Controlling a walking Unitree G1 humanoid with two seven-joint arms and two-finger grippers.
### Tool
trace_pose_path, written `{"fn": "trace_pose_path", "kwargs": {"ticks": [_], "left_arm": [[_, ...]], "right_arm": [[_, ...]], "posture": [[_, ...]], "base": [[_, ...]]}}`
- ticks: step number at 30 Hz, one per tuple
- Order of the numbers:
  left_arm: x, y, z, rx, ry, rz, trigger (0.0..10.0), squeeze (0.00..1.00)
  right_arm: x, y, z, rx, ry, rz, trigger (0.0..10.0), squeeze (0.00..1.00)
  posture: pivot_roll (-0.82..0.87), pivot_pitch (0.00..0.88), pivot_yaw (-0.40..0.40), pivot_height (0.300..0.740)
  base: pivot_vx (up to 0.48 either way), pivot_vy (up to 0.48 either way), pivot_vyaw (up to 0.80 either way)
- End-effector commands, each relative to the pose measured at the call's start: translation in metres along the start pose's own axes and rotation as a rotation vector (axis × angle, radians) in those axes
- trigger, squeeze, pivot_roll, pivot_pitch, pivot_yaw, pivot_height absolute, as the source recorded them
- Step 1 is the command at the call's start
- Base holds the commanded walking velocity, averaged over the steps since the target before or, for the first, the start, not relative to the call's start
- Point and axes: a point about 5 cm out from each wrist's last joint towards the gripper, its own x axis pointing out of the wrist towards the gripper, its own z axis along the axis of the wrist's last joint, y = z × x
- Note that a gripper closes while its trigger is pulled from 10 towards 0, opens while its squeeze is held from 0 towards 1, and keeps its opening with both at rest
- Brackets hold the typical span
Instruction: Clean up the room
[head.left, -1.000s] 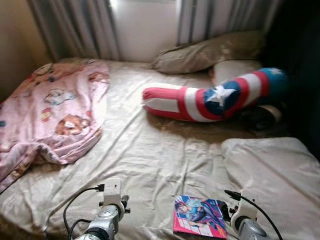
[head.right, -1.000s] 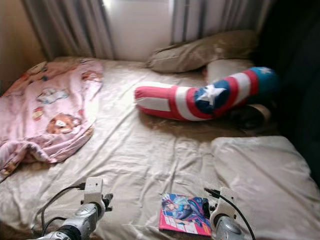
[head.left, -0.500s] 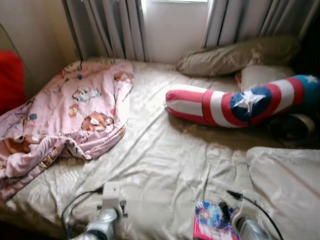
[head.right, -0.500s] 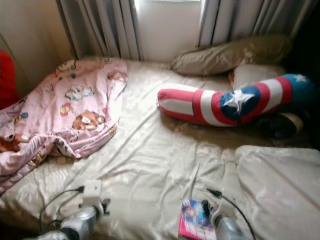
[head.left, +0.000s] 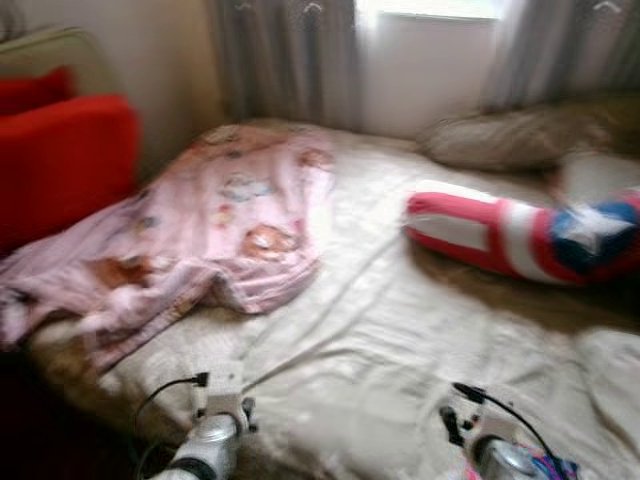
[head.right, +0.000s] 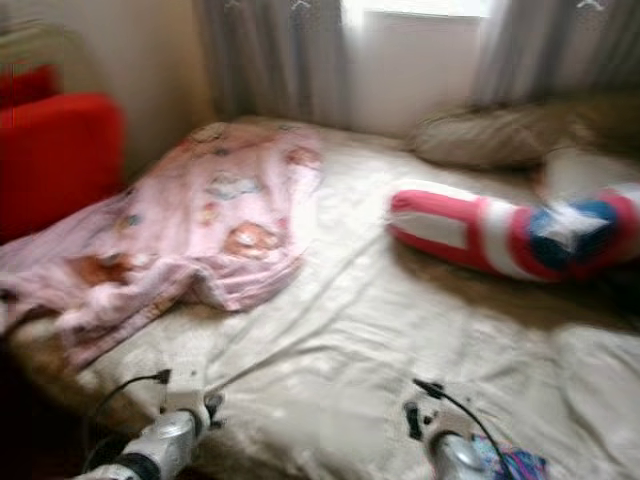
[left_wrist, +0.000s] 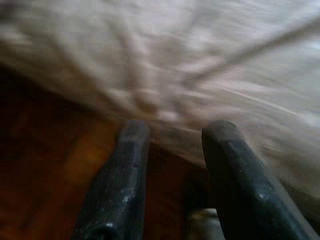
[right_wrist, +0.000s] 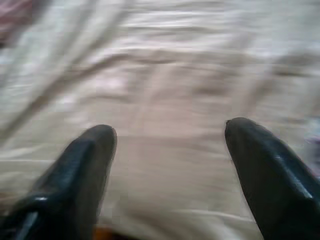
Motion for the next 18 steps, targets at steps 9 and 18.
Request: {"fn": "trace_pose_path", "kwargs": {"ticks": [9,18], "left_arm": [[-0.0003,-0.0139,0.0014,0.008,-0.004,-0.036,10.0,0.00],[-0.0006,-0.0128,-0.0007,0.011,-0.001,-0.035,10.0,0.00]], "right_arm": [[-0.0047,-0.0197,-0.0061,0.031,0.015,-0.058,10.0,0.00],[-0.0049,-0.0200,-0.0074,0.038,0.016,-0.061,10.0,0.00]], "posture": [[0.07,0.000,-0.022,0.740],[0.07,0.000,-0.018,0.740]], "base": [[0.000,0.480,0.00],[0.000,0.480,0.00]]}}
